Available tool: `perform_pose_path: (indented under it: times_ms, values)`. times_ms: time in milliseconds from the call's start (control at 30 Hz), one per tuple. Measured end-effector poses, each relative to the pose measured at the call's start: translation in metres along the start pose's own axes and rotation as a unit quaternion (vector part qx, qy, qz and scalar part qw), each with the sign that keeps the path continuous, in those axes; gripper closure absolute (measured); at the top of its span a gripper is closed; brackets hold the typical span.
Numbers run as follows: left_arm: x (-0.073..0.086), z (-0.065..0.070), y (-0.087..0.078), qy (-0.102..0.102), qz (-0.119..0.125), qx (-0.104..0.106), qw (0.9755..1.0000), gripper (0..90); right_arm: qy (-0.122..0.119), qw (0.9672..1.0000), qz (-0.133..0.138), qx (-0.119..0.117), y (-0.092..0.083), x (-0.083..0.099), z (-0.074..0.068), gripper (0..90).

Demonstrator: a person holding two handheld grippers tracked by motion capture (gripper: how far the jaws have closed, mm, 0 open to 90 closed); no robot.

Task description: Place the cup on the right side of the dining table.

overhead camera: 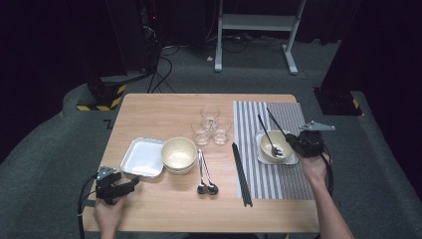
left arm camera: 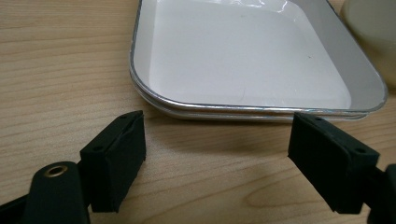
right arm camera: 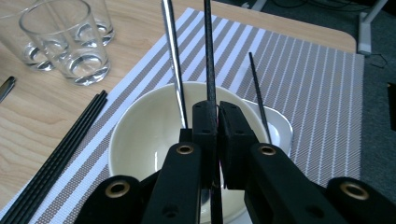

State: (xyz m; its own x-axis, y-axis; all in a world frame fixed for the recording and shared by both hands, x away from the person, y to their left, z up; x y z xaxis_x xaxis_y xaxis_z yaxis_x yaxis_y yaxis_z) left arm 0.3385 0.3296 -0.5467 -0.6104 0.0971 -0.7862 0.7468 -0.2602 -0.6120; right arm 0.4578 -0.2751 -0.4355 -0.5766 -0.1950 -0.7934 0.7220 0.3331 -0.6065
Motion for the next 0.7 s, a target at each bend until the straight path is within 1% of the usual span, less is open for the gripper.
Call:
perform_pose_path:
  times_ms: [133, 233, 367, 467, 633, 700]
  values:
    - [0.000, 0.000, 0.000, 0.000, 0.000, 0.001, 1.0000, 19.2, -0.004, 1.0000, 0.002, 0.006, -0.002, -0.003, 0.003, 85.9]
    - [0.000, 0.000, 0.000, 0.002, -0.001, -0.001, 1.0000, 19.1, 0.001, 0.9999, -0.002, 0.013, -0.001, -0.004, 0.006, 85.8]
    - [0.000, 0.000, 0.000, 0.001, -0.001, -0.001, 1.0000, 19.1, -0.003, 0.9999, -0.005, 0.016, -0.001, -0.004, 0.009, 85.8]
    - [0.000, 0.000, 0.000, 0.001, -0.001, -0.001, 1.0000, 19.1, 0.002, 0.9999, 0.004, 0.015, -0.002, -0.005, 0.012, 85.8]
    - [0.000, 0.000, 0.000, 0.001, -0.001, -0.001, 1.0000, 19.2, 0.011, 0.9998, 0.007, 0.016, -0.002, -0.006, 0.019, 85.8]
    - [0.000, 0.000, 0.000, 0.002, -0.001, -0.002, 1.0000, 19.2, 0.012, 0.9997, 0.006, 0.020, -0.002, -0.005, 0.022, 85.7]
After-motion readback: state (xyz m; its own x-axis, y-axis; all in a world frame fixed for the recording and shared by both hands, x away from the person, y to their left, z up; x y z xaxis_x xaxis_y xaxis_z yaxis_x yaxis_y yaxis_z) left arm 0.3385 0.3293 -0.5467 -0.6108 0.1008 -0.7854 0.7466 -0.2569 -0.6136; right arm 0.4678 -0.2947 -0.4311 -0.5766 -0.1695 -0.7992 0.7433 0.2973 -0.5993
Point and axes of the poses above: each handheld gripper's, and its own axes: y roughly forward along the jaws, x roughly out of its underside, z roughly to its right, the point moved 2 cm from there along y, roughly forward along the jaws, and after that the axes turned 5 degrees about y, right-handed, at the moved point
